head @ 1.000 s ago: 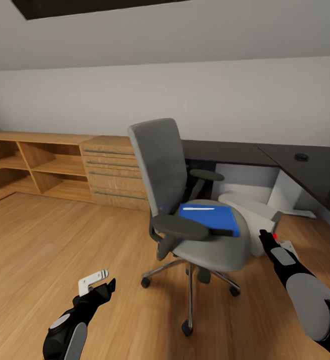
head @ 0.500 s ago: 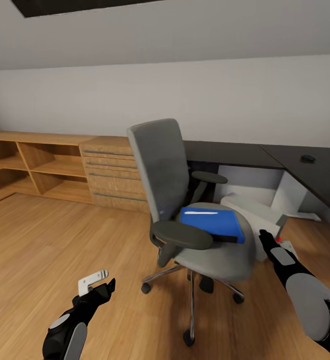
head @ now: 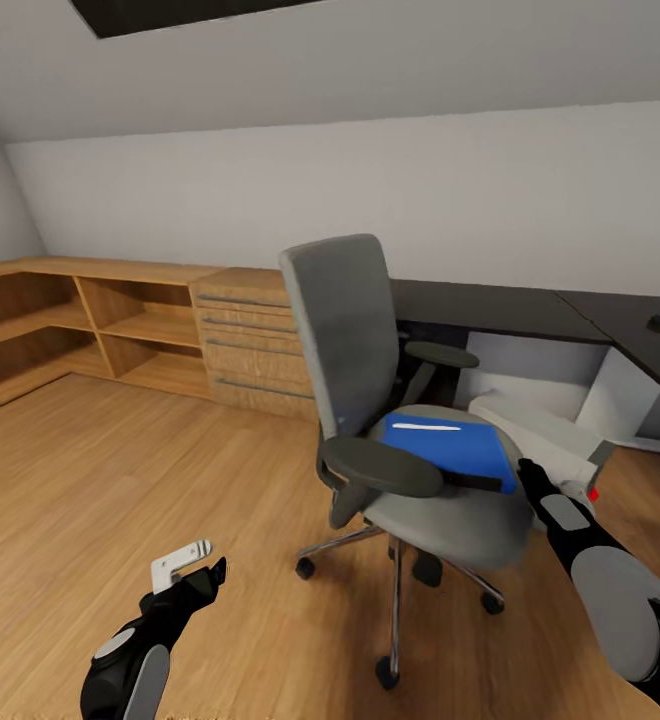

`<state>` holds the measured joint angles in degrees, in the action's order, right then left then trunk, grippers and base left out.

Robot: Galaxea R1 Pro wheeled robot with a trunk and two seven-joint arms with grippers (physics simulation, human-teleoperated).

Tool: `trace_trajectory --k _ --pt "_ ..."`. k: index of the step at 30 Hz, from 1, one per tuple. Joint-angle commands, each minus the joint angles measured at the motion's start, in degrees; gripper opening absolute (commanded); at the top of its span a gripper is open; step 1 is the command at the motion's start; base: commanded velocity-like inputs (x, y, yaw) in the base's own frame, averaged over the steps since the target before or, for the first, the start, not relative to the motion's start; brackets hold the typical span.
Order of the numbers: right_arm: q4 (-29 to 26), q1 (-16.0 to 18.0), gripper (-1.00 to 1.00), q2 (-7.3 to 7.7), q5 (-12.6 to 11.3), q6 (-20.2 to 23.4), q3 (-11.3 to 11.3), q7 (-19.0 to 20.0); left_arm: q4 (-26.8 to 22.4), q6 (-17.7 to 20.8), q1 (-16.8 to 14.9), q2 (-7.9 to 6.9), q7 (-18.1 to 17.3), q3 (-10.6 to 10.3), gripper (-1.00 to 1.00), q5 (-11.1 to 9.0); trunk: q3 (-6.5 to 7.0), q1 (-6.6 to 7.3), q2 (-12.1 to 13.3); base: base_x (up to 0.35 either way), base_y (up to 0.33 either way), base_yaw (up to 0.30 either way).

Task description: In the bedroom, organize the workspace by keeping the computer under the desk, ensuring the monitor is on the desk, placing the keyboard on the desk next to the monitor, placing the mouse on the desk next to the keyboard, moving the folder from the swivel chair onto the desk next to the mouse, stacking the notebook on top of the folder with the pen on top of the notebook, and positioning the swivel chair next to the desk.

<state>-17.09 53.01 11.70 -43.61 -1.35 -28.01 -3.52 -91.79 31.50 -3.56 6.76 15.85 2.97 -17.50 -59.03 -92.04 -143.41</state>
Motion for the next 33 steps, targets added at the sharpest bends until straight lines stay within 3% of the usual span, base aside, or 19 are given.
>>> trace_trajectory --k 1,20,23,33 --pt "0.04 -0.01 1.00 -0.01 -0.86 -0.14 0.15 -0.17 -0.06 0.23 -0.05 0.04 0.40 0.02 1.00 -0.60 -0.09 0.01 -0.02 0.000 0.000 0.201" --pt "0.04 -0.01 1.00 -0.01 -0.86 -0.26 0.15 -0.17 -0.01 0.20 -0.05 0.08 0.40 -0.03 1.00 -0.60 -0.73 0.01 -0.02 0.000 0.000 0.211" --pt "0.04 -0.01 1.00 -0.01 -0.86 -2.62 0.15 -0.24 0.11 0.21 -0.05 0.10 0.40 -0.08 1.00 -0.60 -0.80 0.01 -0.02 0.000 0.000 0.254" --pt "0.04 -0.01 1.00 0.00 -0.86 -2.96 0.15 -0.20 0.12 0.22 -0.05 0.10 0.40 -0.07 1.00 -0.58 -0.82 0.01 -0.02 0.000 0.000 0.275"
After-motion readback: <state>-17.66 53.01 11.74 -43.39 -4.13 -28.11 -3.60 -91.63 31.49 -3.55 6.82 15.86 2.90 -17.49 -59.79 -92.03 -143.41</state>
